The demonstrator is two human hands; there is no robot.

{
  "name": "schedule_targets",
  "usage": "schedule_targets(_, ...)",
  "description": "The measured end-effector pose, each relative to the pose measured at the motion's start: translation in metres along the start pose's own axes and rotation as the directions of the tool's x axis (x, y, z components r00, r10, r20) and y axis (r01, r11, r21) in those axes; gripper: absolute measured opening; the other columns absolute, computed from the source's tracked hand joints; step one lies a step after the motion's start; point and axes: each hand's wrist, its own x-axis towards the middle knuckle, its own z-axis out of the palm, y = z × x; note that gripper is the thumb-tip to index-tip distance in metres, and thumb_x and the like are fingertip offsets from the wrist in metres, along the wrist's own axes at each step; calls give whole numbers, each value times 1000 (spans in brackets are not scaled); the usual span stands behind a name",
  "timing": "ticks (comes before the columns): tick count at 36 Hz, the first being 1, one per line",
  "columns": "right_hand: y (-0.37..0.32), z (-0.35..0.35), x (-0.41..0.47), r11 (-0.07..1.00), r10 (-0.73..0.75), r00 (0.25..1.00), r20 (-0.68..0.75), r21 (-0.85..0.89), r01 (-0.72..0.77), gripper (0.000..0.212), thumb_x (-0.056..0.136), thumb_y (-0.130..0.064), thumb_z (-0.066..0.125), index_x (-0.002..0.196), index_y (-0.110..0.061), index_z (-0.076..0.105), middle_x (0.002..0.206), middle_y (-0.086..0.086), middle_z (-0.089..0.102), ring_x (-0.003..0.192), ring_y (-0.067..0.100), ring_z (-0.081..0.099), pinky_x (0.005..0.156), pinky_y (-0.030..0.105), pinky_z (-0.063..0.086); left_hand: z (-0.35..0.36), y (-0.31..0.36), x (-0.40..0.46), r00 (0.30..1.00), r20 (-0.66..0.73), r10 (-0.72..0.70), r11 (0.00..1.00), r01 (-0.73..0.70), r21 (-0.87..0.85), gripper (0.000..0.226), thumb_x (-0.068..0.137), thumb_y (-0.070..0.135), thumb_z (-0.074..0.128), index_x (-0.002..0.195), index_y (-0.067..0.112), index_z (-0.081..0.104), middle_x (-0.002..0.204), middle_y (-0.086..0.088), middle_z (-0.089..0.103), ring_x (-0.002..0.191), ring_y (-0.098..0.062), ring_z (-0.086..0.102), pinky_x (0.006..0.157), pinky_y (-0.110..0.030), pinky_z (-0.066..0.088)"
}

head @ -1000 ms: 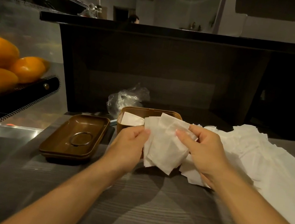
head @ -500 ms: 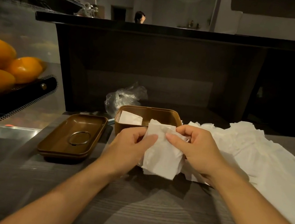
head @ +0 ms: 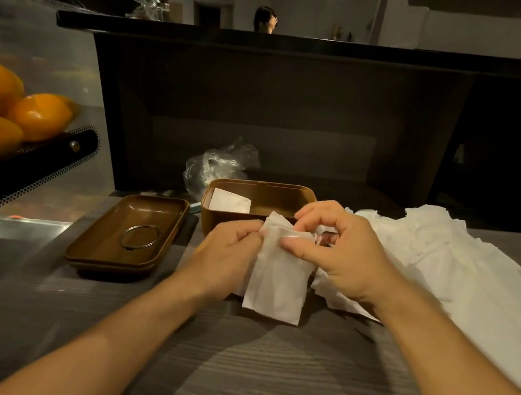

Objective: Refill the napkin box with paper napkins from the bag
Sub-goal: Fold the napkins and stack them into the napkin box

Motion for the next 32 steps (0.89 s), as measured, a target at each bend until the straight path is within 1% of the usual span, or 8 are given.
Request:
schedule_targets(3,4,5,0,999,3,998,-64,-49,-7,17,83,-26,80,92,-33,67,101,-16,63,94,4,62,66,7,52,2,2,-1,999,43,7,1000,-6,-20,30,106,26,41,105,26,71,95,10,72,87,0,66,69,-15,54)
schedule_targets(8,6,8,0,999,7,995,-103,-48,-12,20,85,-26,79,96,-33,64,99,-16,64,91,5,63,63,8,52,5,2,-1,999,53,-10,994,16,-109,29,106,27,42,107,23,71,96,10,74,89,-1,69,67,-12,52)
schedule_targets(16,6,6,2,997,75,994,-76,15,-74,17,85,-23,79,95,-27,66,98,-14,64,88,4,65,60,9,52,5,4,-1,997,67,-30,992,37,-116,35,108,20,36,103,30,70,94,19,73,92,2,68,75,-15,50)
schedule_targets(21,4,3,3,979,127,990,-56,166,-116,12,86,-26,77,93,-22,68,96,-10,67,88,0,67,64,16,57,4,6,-3,999,31,-32,984,37,-175,40,107,11,34,89,33,63,72,34,67,74,14,64,79,-22,50)
schedule_targets(23,4,2,3,962,161,987,-20,228,-152,12,86,-26,77,94,-21,69,100,-8,69,96,10,68,75,26,62,5,5,-3,999,42,-31,985,37,-166,40,107,13,34,92,34,65,78,31,70,80,10,66,82,-25,52)
schedule_targets(26,8,4,4,968,200,979,-43,166,-190,12,89,-28,75,97,-23,68,104,-6,69,101,18,67,85,36,62,6,6,-2,998,37,-42,986,47,-160,39,107,18,36,94,37,67,86,28,71,88,3,67,88,-31,53)
schedule_targets(30,9,5,4,971,211,975,-76,134,-199,10,90,-28,73,95,-24,66,102,-7,67,99,18,66,79,30,62,8,7,-4,997,28,-65,976,69,-208,35,107,23,40,94,37,69,91,24,73,103,-9,66,101,-42,52)
schedule_targets(32,8,5,4,974,202,975,-88,118,-191,10,90,-28,74,94,-25,66,101,-8,66,98,17,66,77,28,62,7,8,-4,996,67,-67,968,81,-236,26,102,40,45,106,34,69,104,13,75,107,-15,68,102,-45,52)
